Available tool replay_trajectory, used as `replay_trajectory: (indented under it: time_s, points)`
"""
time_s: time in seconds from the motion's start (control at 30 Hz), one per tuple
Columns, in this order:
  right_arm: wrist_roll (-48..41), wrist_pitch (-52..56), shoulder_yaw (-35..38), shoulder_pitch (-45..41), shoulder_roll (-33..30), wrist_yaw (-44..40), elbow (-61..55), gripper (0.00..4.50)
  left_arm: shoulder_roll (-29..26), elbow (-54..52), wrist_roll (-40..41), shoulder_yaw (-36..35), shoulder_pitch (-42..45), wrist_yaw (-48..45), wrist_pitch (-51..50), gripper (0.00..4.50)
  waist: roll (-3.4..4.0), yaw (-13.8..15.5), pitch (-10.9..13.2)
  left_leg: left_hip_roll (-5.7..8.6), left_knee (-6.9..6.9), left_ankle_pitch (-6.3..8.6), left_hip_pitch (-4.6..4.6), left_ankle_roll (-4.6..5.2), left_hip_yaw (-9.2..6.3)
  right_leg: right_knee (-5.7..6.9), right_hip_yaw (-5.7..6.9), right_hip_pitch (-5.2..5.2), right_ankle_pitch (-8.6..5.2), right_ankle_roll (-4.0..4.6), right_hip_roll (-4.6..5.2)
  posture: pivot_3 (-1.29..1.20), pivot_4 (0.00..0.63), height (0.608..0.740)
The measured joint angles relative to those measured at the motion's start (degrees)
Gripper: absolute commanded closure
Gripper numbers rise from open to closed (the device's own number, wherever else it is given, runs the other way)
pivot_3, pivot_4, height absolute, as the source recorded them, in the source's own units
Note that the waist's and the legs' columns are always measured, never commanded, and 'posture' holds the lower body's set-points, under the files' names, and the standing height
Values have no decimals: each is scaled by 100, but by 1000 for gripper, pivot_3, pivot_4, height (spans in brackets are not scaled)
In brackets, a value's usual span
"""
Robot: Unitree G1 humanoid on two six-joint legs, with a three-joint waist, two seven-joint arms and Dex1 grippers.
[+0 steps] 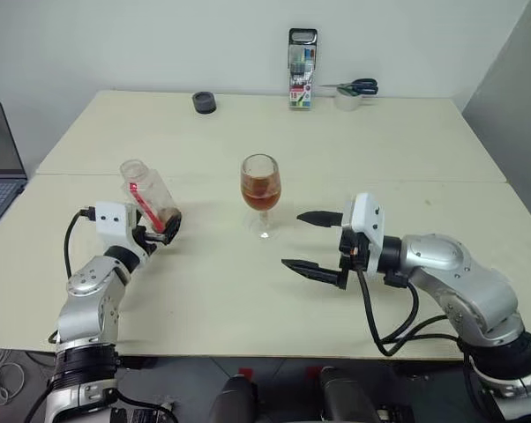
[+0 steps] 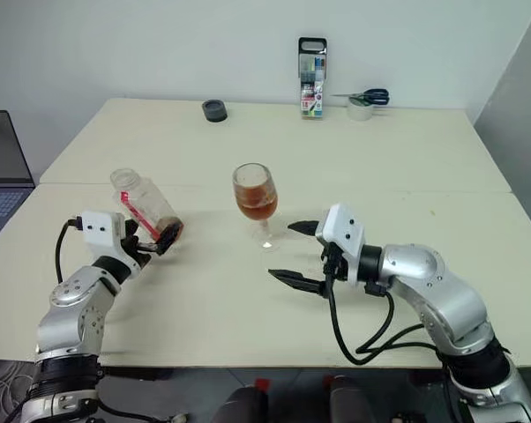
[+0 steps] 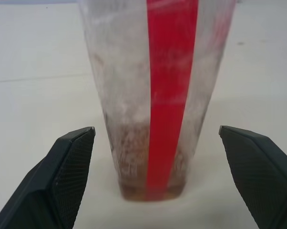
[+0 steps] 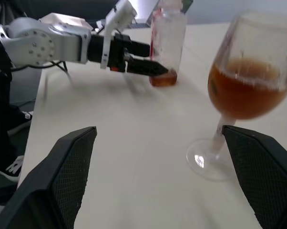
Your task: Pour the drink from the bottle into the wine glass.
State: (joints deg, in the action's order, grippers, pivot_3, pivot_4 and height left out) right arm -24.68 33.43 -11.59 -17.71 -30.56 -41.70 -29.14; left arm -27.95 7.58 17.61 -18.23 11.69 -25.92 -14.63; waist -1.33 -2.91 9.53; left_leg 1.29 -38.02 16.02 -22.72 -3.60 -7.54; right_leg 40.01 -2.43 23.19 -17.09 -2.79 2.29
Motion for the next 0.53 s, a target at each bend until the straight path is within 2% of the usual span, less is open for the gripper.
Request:
replay_trajectory:
  time_s: [0.17,0.23,0.33,0.53]
  points:
    - [680,-844,54,688,730,868,307,0,-11,-440,-110,2,-378,136,-7,43,0,10,0,-2,1,6,3,10,-1,1,2,-3,0,0,-2,0,150,740]
    - [927,-1318,330,1060,1161,1397,507,0,12,-814,-174,1,-575,307,-103,43,-1,28,-2,-2,2,7,4,12,-2,1,1,-4,0,0,-1,0,150,740]
    - [1223,-1802,629,1415,1443,1906,764,0,126,-1184,-231,9,-760,510,-182,43,-1,58,-2,-1,2,7,4,12,1,0,-4,-4,0,0,-1,0,150,740]
    - [1398,-2198,748,1894,1984,2387,967,0,341,-1491,-239,76,-871,659,-243,43,1,66,-2,-6,8,8,15,13,10,1,-7,-5,0,0,-10,0,150,740]
